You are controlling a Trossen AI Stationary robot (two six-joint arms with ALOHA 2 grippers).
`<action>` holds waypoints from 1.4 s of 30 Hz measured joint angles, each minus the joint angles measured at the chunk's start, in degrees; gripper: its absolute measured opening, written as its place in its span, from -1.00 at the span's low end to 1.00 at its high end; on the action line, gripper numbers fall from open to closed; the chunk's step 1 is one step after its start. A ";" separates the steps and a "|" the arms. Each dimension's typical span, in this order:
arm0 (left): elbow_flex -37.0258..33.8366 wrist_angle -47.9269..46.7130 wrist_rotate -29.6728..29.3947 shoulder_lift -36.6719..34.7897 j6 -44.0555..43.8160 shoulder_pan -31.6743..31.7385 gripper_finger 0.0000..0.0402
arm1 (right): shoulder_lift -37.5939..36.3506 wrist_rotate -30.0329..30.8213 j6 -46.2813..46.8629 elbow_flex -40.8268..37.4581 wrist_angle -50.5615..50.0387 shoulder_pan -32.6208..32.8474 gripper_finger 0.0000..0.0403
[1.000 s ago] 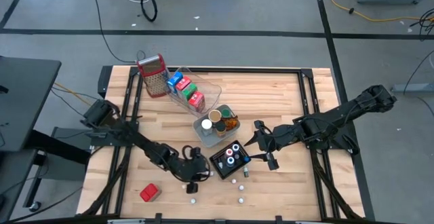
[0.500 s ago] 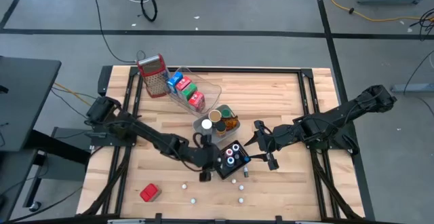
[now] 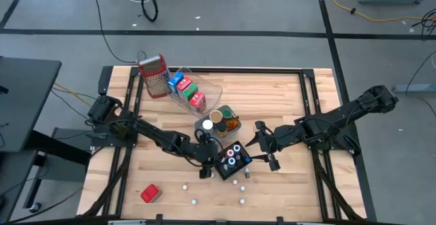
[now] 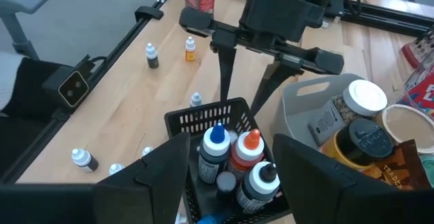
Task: Pick & Place Kitchen Items
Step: Put the black small food coloring bottle into the black bin, then put the orange small food coloring bottle into the black bin
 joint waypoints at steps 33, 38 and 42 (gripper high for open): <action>-0.57 -2.68 0.32 1.49 -2.15 -9.50 -0.10 | -0.02 0.01 0.26 0.02 0.91 0.00 0.11; -0.45 -0.18 0.99 3.42 -1.65 -9.46 -0.10 | -0.02 0.00 0.22 0.07 1.41 -0.01 0.11; -0.45 0.73 1.39 4.75 -1.98 -9.12 -0.10 | -0.02 0.01 0.22 0.07 1.75 -0.02 0.11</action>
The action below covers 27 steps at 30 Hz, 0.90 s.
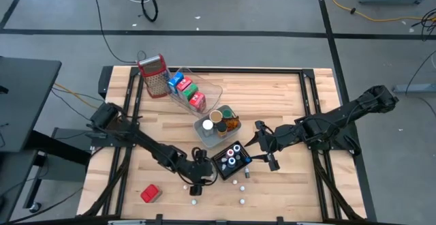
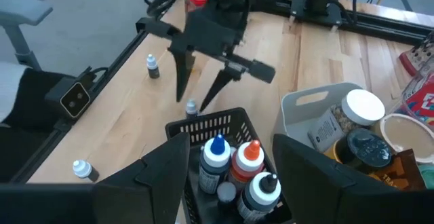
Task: Pick & Place Kitchen Items
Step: Put the orange small food coloring bottle into the black bin
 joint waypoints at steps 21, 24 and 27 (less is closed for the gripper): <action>0.04 3.01 1.37 2.89 1.95 0.86 -0.29 | 0.00 -0.02 -0.13 0.00 -0.04 0.00 0.11; 0.04 3.16 1.39 2.89 2.00 0.88 -0.45 | 0.01 -0.02 -0.24 0.00 -0.04 0.00 0.11; 0.04 3.17 1.37 2.89 2.04 0.88 -0.58 | 0.01 -0.01 -0.26 0.00 -0.06 0.00 0.11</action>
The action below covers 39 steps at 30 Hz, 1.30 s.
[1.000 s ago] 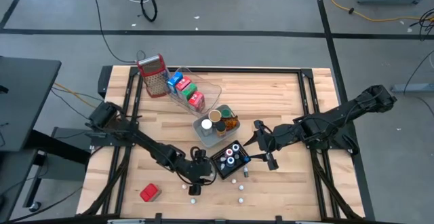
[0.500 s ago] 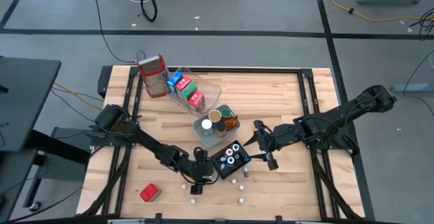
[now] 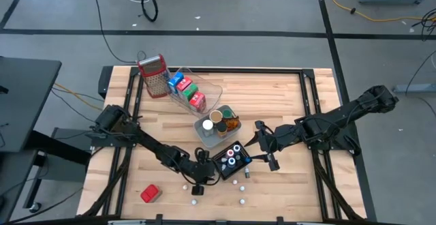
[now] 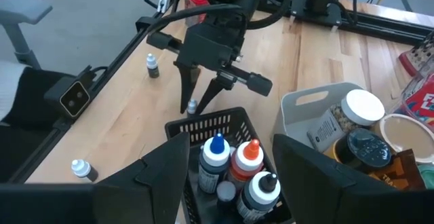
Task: Pick & Place Kitchen Items
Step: Put the orange small food coloring bottle into the black bin
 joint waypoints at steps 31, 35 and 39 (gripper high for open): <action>9.99 -2.38 -6.23 -1.22 23.05 5.80 -0.59 | -0.01 0.01 -1.56 -0.02 0.02 0.00 0.11; 9.99 -0.31 -6.88 -1.29 23.60 6.86 -0.60 | 0.00 0.01 -1.18 -0.04 0.30 0.00 0.11; 9.23 -1.14 -6.51 -1.20 20.44 8.78 -0.53 | 0.00 -0.01 -0.87 -0.04 1.45 0.00 0.11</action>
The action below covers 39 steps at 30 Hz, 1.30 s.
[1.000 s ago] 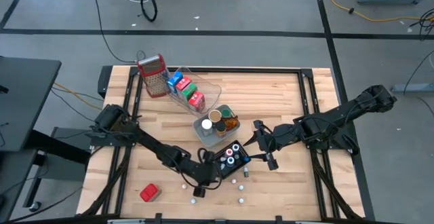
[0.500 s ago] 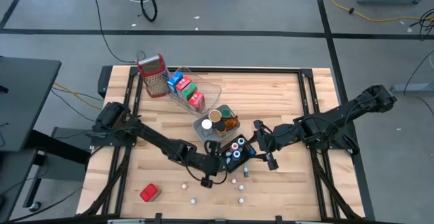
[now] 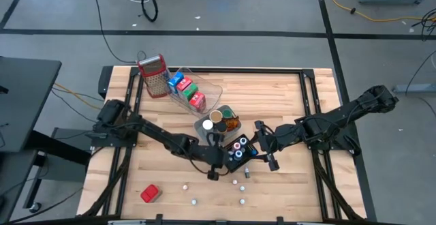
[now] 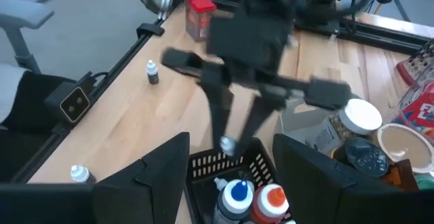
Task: Pick & Place Kitchen Items
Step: Put the orange small food coloring bottle into the black bin, then put the green small food coloring bottle into the black bin
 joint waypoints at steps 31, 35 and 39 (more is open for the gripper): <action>-0.20 -8.37 9.90 -3.73 -6.39 2.29 -0.13 | 0.01 5.55 5.13 -0.02 0.27 -0.07 0.11; 0.92 -13.64 12.29 -6.61 -6.61 0.39 -0.17 | 0.01 5.57 4.72 -0.02 0.07 -0.07 0.11; 0.96 -14.47 12.98 -7.59 -2.28 -2.67 -0.20 | 0.01 5.57 4.69 -0.02 0.01 -0.04 0.11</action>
